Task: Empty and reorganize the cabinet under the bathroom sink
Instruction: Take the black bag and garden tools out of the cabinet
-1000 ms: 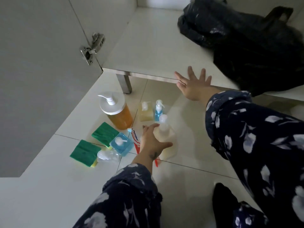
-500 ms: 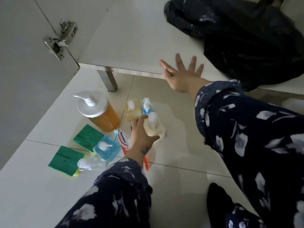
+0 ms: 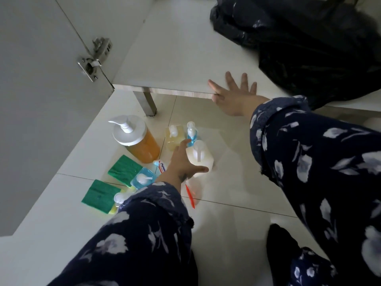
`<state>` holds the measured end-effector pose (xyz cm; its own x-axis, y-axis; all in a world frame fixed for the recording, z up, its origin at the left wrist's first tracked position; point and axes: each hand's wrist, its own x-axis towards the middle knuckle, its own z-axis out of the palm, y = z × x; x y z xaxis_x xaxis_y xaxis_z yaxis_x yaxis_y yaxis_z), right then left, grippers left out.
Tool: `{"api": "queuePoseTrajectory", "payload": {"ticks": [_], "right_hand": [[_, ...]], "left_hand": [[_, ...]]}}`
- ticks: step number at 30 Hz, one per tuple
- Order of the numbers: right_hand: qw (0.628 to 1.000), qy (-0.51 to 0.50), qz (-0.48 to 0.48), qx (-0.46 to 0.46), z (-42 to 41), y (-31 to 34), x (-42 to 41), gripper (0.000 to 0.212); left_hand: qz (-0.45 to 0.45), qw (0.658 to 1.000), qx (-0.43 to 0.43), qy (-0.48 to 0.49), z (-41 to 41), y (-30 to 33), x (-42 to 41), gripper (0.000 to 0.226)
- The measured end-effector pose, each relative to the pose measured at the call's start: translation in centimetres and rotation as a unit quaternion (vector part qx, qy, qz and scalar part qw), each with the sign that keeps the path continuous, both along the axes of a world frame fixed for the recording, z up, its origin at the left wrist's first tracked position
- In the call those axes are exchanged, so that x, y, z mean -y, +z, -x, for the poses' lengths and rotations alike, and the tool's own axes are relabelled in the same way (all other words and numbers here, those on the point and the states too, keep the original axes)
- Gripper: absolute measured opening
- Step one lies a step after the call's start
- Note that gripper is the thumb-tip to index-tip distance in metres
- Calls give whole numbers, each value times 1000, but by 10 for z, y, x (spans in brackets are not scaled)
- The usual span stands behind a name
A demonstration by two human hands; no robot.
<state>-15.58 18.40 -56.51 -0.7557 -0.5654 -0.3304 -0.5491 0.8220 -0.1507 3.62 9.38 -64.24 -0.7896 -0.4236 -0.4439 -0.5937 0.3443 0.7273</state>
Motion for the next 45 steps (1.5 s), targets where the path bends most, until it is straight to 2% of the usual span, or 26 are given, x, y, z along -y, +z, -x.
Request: {"api": "queuePoseTrajectory", "payload": {"ticks": [3,7,9,13,17,23,28,31,36,39,41,43,45], "right_hand": [[999,14,-29,27,-10,14,-13,56],[996,-18,-8,81,-26,53,-50,61],[996,-39,6,79,-33,66,-77,57],[995,-83,30,48,-32,93,-128,54],[991,-118,48,38,-14,119,-162,51],[990,-125,61,-14,69,130,-183,52],[981,-178,58,-57,163,111,-182,76],[974,-210,76,-42,203,97,-176,95],[963,-220,147,53,231,77,-160,105],[982,-178,67,6,240,66,-150,100],[987,-146,-2,-62,239,62,-148,85],[983,-122,-15,-137,232,60,-147,62],[972,-110,14,-205,226,54,-145,45]], "left_hand": [[14,1000,4,-27,1,28,5,110],[27,994,31,-104,18,76,-2,121],[56,991,12,-122,34,102,-14,113],[74,986,-81,-129,74,150,-43,81],[69,980,-126,-136,113,173,-63,69],[62,983,-134,-108,187,163,-66,65],[58,985,-143,-72,266,141,-49,69],[31,987,-149,-49,306,133,-45,74],[-21,989,-143,-22,352,119,-50,91],[-9,989,-148,-27,371,115,-56,94],[19,985,-164,-38,380,112,-60,93],[49,979,-196,-32,383,108,-62,93],[87,967,-235,-32,380,105,-67,97]]}}
